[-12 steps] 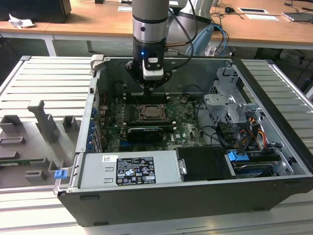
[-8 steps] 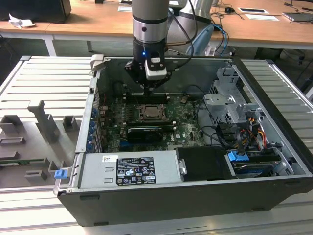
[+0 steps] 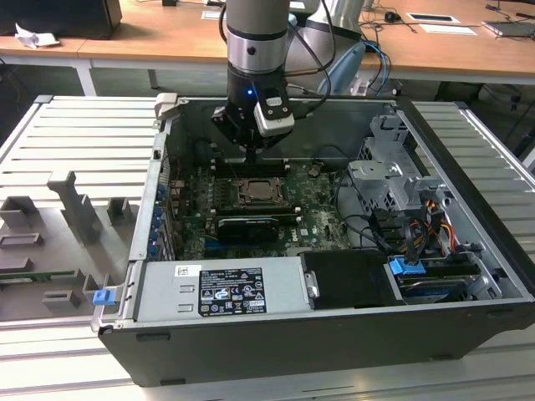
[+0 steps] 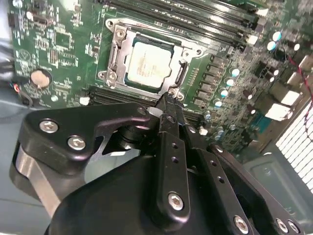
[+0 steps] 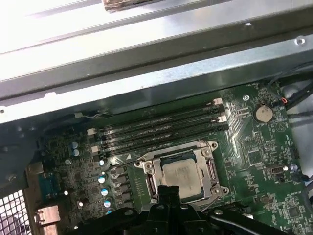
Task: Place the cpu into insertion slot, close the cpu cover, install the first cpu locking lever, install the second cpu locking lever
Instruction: 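Install the first cpu locking lever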
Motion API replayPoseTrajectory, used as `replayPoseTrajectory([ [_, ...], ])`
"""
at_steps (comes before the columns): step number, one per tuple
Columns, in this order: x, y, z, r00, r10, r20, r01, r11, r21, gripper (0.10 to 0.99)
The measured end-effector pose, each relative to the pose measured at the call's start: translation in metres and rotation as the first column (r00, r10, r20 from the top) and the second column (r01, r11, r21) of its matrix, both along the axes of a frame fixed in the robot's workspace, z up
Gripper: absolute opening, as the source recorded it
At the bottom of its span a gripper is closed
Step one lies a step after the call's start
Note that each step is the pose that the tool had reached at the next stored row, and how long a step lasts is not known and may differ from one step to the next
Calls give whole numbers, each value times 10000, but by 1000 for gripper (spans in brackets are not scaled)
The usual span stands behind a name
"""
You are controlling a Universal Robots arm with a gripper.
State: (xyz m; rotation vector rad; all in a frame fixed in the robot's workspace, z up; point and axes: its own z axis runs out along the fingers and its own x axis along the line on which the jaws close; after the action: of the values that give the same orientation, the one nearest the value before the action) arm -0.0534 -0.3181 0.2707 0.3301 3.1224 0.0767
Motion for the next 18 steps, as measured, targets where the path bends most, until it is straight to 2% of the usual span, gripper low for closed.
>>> replayPoseTrajectory([
  [3, 0, 0, 0, 9964, 848, 0, -848, 9964, 0, 106],
  [5, 0, 0, 0, 9884, 1516, 0, -1516, 9884, -1, 106],
  [7, 0, 0, 0, 9819, 1896, 0, -1896, 9819, -1, 106],
  [8, 0, 0, 0, 9724, 2333, 0, -2333, 9724, -1, 106],
  [9, 0, 0, -1, 9670, 2549, 0, -2549, 9670, -1, 106],
  [10, -3, 0, -2, 9641, 2656, 2, -2656, 9641, -1, 106],
  [13, -45, -1, -8, 9602, 2793, 3, -2793, 9602, -1, 106],
  [18, -220, -1, -38, 9592, 2828, 22, -2828, 9592, -5, 106],
])
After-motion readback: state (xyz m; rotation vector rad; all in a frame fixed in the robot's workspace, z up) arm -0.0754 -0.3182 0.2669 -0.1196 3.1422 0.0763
